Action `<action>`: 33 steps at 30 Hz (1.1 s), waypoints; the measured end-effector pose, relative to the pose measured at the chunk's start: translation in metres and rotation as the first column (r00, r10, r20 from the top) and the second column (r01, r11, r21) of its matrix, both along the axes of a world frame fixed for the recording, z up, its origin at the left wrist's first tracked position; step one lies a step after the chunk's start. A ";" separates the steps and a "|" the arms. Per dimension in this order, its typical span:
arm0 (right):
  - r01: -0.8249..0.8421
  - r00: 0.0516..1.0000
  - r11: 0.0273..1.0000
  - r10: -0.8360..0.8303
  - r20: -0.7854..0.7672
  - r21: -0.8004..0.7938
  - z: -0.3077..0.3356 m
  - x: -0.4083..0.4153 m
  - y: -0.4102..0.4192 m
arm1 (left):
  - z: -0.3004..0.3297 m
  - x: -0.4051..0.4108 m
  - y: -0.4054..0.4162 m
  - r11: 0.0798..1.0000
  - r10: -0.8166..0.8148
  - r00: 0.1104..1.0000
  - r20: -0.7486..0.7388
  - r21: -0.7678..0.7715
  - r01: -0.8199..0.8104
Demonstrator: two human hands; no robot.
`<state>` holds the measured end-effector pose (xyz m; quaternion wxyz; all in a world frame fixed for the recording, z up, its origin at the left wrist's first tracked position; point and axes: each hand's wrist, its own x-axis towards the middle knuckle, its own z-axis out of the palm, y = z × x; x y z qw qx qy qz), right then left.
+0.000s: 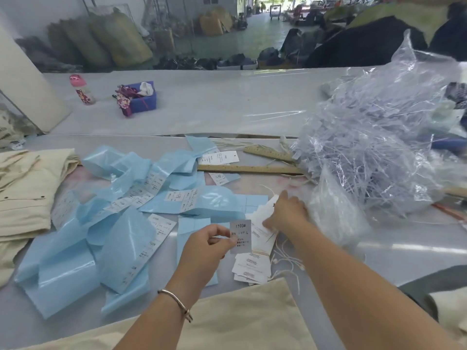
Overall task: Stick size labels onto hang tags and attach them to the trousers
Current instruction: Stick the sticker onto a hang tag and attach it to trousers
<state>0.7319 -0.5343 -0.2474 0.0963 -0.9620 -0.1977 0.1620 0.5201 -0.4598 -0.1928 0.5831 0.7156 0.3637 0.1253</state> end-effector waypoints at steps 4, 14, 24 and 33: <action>0.007 1.000 1.000 -0.008 -0.009 -0.023 0.001 0.011 -0.001 | -0.001 0.005 0.001 1.000 0.004 1.000 0.001 -0.012 -0.004; -0.050 0.994 0.995 0.041 0.100 0.089 0.001 0.002 -0.004 | 0.000 -0.010 0.010 1.000 0.005 1.000 0.017 -0.031 -0.005; 0.170 0.976 0.285 -0.182 -0.121 0.943 0.039 -0.072 -0.036 | 0.012 -0.054 0.015 1.000 -0.016 0.985 0.170 0.014 0.014; 0.330 0.937 0.030 0.112 -0.331 0.944 0.120 -0.224 -0.062 | 0.046 -0.126 -0.009 0.965 -0.205 0.917 0.341 0.224 0.133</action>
